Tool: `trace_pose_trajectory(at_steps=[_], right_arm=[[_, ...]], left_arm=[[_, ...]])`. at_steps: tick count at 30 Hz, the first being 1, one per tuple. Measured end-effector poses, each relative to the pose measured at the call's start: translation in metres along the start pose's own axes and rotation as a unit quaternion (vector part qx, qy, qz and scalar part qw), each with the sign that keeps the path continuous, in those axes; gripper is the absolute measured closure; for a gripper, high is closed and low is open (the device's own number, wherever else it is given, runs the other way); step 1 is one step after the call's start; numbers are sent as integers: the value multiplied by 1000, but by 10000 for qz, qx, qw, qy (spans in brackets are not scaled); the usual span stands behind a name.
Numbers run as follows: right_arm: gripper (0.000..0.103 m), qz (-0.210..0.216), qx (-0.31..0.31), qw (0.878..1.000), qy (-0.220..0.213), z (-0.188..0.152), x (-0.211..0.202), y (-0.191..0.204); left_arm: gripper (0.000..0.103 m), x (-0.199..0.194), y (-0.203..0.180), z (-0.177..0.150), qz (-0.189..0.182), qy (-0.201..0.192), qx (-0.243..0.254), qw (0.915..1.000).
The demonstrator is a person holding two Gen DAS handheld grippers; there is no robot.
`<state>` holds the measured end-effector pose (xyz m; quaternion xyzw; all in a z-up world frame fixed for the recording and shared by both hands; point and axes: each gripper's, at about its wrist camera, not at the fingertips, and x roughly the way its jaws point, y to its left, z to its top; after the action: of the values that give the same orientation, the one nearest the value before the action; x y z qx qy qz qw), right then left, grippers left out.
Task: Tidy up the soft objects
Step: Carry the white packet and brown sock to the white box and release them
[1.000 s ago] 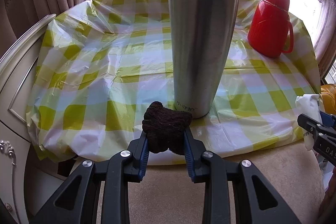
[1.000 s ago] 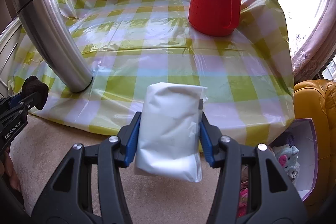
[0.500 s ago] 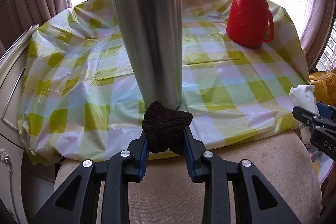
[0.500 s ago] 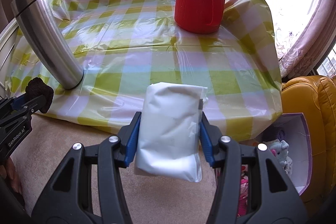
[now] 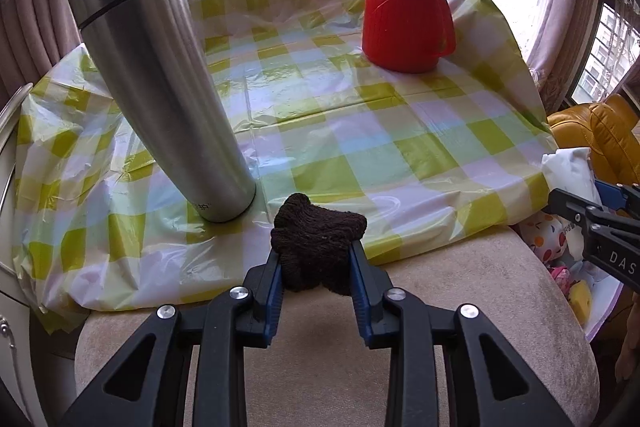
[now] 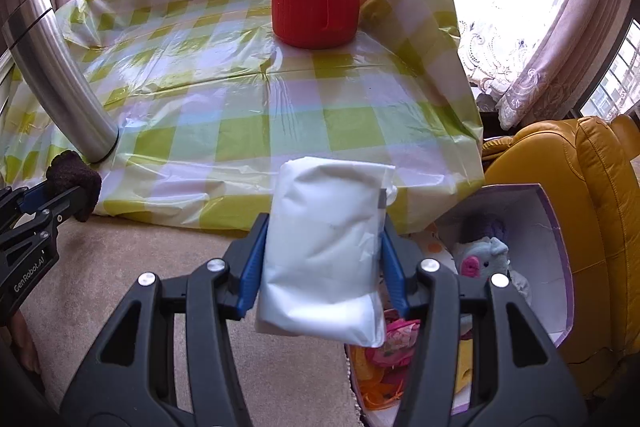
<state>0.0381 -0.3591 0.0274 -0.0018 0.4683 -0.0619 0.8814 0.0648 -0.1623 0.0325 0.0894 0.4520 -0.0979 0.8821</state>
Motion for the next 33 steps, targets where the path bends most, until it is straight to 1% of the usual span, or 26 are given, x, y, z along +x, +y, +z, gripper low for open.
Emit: trace_pose_trajectory(at_steps=[7, 13, 16, 20, 24, 28, 30, 31, 32, 33], right_arm=[[47, -285, 252, 9992, 90, -18, -8, -40], [47, -576, 532, 9968, 168, -37, -15, -78], [47, -738, 651, 9949, 216, -48, -18, -97], [47, -950, 840, 9915, 303, -62, -20, -122], [46, -1110, 1016, 9878, 391, -76, -22, -146], [45, -1224, 1136, 9850, 428, -85, -25, -160], [44, -1279, 1174, 9838, 449, -89, -25, -165], [42, -1297, 1191, 9833, 466, -91, -25, -167], [41, -1315, 1208, 9827, 499, -91, -24, -168], [36, -1329, 1224, 9821, 524, -93, -23, -169]], left_arm=[[72, -3, -44, 1, -375, 3, 339, 9987], [72, -6, -89, -1, -768, 42, 643, 9950], [72, -5, -113, -3, -1073, 115, 750, 9913], [71, -6, -147, -10, -1513, 235, 920, 9839], [70, -5, -176, -16, -1788, 350, 1070, 9774], [69, -3, -191, -18, -1962, 432, 1126, 9731], [66, -1, -197, -19, -2100, 496, 1120, 9700], [59, 1, -199, -20, -2196, 551, 1086, 9680], [47, 4, -200, -20, -2253, 601, 1059, 9667], [41, 6, -201, -21, -2242, 627, 1062, 9667]])
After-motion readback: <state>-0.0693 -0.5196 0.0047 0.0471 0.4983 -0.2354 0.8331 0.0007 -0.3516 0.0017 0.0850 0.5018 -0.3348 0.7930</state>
